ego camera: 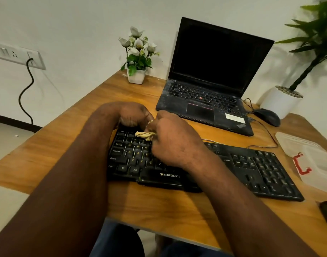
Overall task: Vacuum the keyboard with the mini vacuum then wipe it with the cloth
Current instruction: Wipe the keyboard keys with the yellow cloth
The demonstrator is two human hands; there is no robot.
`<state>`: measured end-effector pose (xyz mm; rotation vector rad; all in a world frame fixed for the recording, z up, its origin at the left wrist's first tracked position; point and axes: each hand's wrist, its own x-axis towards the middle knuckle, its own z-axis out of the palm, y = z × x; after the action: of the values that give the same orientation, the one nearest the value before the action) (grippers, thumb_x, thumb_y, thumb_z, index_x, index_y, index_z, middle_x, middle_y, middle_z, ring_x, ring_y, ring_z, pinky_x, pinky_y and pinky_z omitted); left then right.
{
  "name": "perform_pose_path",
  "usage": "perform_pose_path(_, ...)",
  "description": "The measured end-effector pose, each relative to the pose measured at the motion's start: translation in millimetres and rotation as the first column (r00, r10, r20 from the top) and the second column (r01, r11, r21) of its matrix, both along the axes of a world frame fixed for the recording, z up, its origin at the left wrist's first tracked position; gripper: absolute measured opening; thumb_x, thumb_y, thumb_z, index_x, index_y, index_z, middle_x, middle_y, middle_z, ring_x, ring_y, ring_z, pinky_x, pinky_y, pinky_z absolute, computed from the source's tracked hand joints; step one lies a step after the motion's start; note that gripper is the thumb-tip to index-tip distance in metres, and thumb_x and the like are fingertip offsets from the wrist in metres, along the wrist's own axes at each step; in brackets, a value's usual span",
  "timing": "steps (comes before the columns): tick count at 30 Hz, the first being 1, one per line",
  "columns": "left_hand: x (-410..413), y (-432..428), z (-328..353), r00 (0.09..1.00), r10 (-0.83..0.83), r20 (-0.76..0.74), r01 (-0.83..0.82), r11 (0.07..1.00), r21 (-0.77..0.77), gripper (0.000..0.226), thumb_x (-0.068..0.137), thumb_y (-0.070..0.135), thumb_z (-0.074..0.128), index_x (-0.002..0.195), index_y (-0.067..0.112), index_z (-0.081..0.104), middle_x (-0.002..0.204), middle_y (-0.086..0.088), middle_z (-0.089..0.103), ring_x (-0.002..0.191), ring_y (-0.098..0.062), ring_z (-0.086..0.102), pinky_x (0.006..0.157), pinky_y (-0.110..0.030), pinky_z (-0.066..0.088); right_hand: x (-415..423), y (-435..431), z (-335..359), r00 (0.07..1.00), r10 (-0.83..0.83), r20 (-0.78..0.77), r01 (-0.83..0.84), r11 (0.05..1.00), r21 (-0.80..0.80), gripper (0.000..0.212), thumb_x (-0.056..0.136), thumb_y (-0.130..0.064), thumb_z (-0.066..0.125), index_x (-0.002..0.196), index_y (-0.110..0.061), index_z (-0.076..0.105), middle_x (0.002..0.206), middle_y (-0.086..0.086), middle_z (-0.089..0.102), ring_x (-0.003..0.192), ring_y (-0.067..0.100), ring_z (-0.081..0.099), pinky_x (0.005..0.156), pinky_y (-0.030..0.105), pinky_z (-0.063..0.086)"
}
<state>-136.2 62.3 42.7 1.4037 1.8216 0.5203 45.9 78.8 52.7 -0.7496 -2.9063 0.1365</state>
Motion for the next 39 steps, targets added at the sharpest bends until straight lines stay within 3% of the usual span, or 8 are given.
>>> perform_pose_path(5, 0, 1, -1, 1.0, 0.004, 0.003, -0.004, 1.0, -0.011, 0.025, 0.093, -0.006, 0.06, 0.099, 0.009, 0.078, 0.05, 0.011, 0.06, 0.036, 0.0, 0.041, 0.042, -0.017, 0.035, 5, 1, 2, 0.999, -0.051, 0.008, 0.051, 0.998, -0.042, 0.041, 0.091, -0.023, 0.065, 0.131, -0.034, 0.066, 0.112, -0.004, 0.053, 0.108, 0.017, 0.053, 0.087, 0.04, 0.056)
perform_pose_path(12, -5, 8, -9, 0.996, -0.037, 0.076, 0.041, 0.997, -0.059, 0.007, 0.092, 0.017, 0.074, 0.095, 0.014, 0.081, 0.079, 0.002, 0.077, 0.067, -0.008, 0.066, 0.076, -0.033, 0.052, 27, 9, 8, 0.99, -0.141, 0.014, 0.142, 0.98, -0.137, 0.032, 0.092, -0.022, 0.065, 0.121, -0.036, 0.072, 0.111, -0.006, 0.062, 0.099, 0.016, 0.06, 0.083, 0.039, 0.057)
perform_pose_path(17, -2, 5, -10, 0.996, -0.043, 0.082, 0.046, 0.998, -0.036, 0.008, 0.093, 0.016, 0.073, 0.091, 0.014, 0.081, 0.081, -0.001, 0.078, 0.067, -0.009, 0.066, 0.075, -0.033, 0.053, 18, -7, 11, 0.984, -0.179, 0.008, 0.179, 0.98, -0.086, 0.028, 0.087, -0.02, 0.064, 0.112, -0.026, 0.075, 0.099, 0.001, 0.068, 0.088, 0.02, 0.064, 0.075, 0.037, 0.06)
perform_pose_path(20, -2, 3, -9, 0.999, -0.037, -0.025, 0.037, 0.999, 0.008, 0.026, 0.092, 0.003, 0.067, 0.081, 0.022, 0.081, 0.077, 0.005, 0.076, 0.064, -0.006, 0.061, 0.072, -0.028, 0.05, -1, -24, 11, 0.989, -0.146, -0.002, 0.146, 0.989, -0.033, 0.02, 0.086, -0.016, 0.063, 0.102, -0.016, 0.073, 0.093, 0.004, 0.062, 0.085, 0.023, 0.062, 0.072, 0.034, 0.058)
perform_pose_path(23, -5, 2, -6, 0.986, -0.054, -0.158, 0.055, 0.998, 0.007, 0.019, 0.093, 0.0, 0.061, 0.091, 0.008, 0.078, 0.075, -0.001, 0.069, 0.065, -0.012, 0.055, 0.065, -0.026, 0.046, -18, -38, 7, 0.994, -0.097, -0.049, 0.095, 0.994, -0.054, 0.023, 0.084, -0.012, 0.064, 0.103, -0.015, 0.076, 0.099, 0.004, 0.066, 0.09, 0.022, 0.063, 0.076, 0.035, 0.06)
perform_pose_path(30, -12, -1, -4, 0.958, -0.12, -0.26, 0.118, 0.993, -0.023, 0.035, 0.081, 0.021, 0.066, 0.111, 0.007, 0.078, 0.106, -0.014, 0.077, 0.103, -0.037, 0.069, 0.092, -0.051, 0.056, -29, -46, -5, 0.997, -0.023, -0.076, 0.021, 0.999, -0.027, 0.033, 0.09, -0.015, 0.063, 0.121, -0.022, 0.073, 0.123, 0.001, 0.057, 0.113, 0.019, 0.053, 0.08, 0.031, 0.048)
perform_pose_path(34, -9, 4, -5, 0.99, -0.069, -0.126, 0.064, 0.997, -0.04, 0.018, 0.092, 0.01, 0.067, 0.088, 0.02, 0.081, 0.077, 0.006, 0.076, 0.072, -0.013, 0.065, 0.076, -0.031, 0.053, -7, -32, 1, 0.997, -0.072, -0.005, 0.072, 0.997, -0.025, 0.038, 0.095, -0.02, 0.061, 0.13, -0.03, 0.067, 0.114, -0.004, 0.053, 0.109, 0.02, 0.054, 0.081, 0.035, 0.05)
perform_pose_path(39, -12, 4, -11, 0.994, -0.047, 0.102, 0.055, 0.995, -0.077, 0.013, 0.08, 0.028, 0.086, 0.089, 0.02, 0.084, 0.092, -0.004, 0.08, 0.087, -0.021, 0.072, 0.096, -0.045, 0.057, 44, 2, 10, 0.969, -0.242, 0.048, 0.245, 0.968, -0.06, 0.032, 0.099, -0.025, 0.061, 0.129, -0.034, 0.068, 0.119, -0.006, 0.061, 0.109, 0.018, 0.059, 0.089, 0.039, 0.053)
